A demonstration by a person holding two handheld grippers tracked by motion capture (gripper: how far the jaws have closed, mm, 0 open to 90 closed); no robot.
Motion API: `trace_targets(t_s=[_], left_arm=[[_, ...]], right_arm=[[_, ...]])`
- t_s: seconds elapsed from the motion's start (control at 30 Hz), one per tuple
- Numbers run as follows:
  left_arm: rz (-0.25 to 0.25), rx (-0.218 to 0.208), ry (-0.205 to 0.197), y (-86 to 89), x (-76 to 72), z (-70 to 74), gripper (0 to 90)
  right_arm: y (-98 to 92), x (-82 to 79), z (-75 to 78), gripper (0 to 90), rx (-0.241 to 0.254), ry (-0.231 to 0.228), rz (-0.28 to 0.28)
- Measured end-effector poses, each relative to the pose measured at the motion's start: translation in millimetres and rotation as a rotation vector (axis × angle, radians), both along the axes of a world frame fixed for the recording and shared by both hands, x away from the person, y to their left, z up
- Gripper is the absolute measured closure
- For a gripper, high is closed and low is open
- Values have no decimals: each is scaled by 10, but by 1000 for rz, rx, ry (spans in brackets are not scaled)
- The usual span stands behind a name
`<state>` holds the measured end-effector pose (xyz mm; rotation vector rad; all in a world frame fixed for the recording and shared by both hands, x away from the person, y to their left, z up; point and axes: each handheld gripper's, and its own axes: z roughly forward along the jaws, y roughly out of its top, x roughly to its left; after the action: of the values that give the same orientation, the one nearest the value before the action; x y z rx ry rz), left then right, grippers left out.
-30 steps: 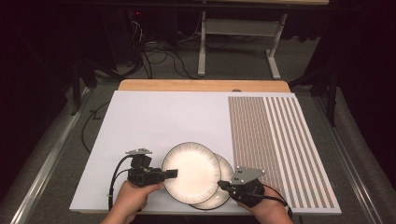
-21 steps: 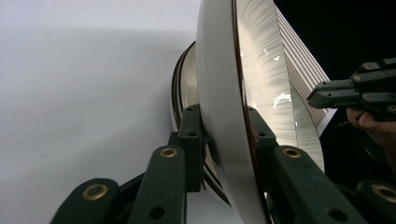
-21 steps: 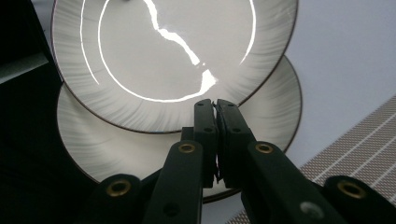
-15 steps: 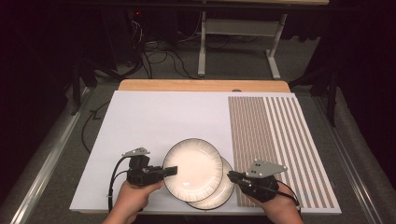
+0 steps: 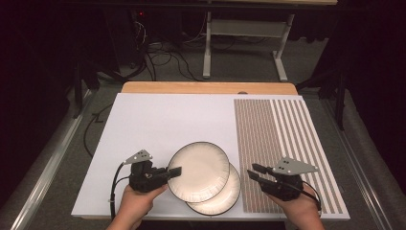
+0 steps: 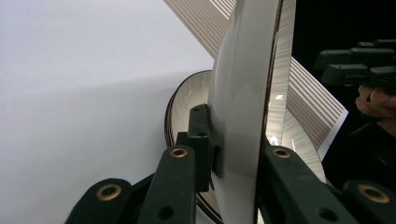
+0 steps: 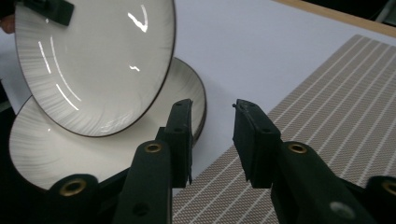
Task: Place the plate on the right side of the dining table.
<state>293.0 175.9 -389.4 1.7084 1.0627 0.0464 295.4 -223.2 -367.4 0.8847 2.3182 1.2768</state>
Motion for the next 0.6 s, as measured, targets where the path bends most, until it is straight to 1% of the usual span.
trace_targets(t_s=[0.07, 0.2, 0.37, 0.4, 0.43, 0.6], left_arm=[[6, 13, -35, -8, -14, 17, 803], [27, 39, -86, 3, -33, 46, 804], [46, 57, -145, 36, -53, 70, 804], [47, 60, -154, 41, -57, 74, 804], [47, 65, -173, 46, -63, 75, 804], [34, 80, -242, 56, -99, 79, 804]], right_arm=[[-57, 6, 20, 649, 1, -15, -17], [-157, 5, 52, 567, 17, -39, -57], [-266, 7, 73, 432, 35, -72, -100], [-288, 3, 79, 406, 40, -76, -112], [-313, 4, 84, 381, 47, -82, -116], [-454, 0, 101, 231, 86, -108, -153]])
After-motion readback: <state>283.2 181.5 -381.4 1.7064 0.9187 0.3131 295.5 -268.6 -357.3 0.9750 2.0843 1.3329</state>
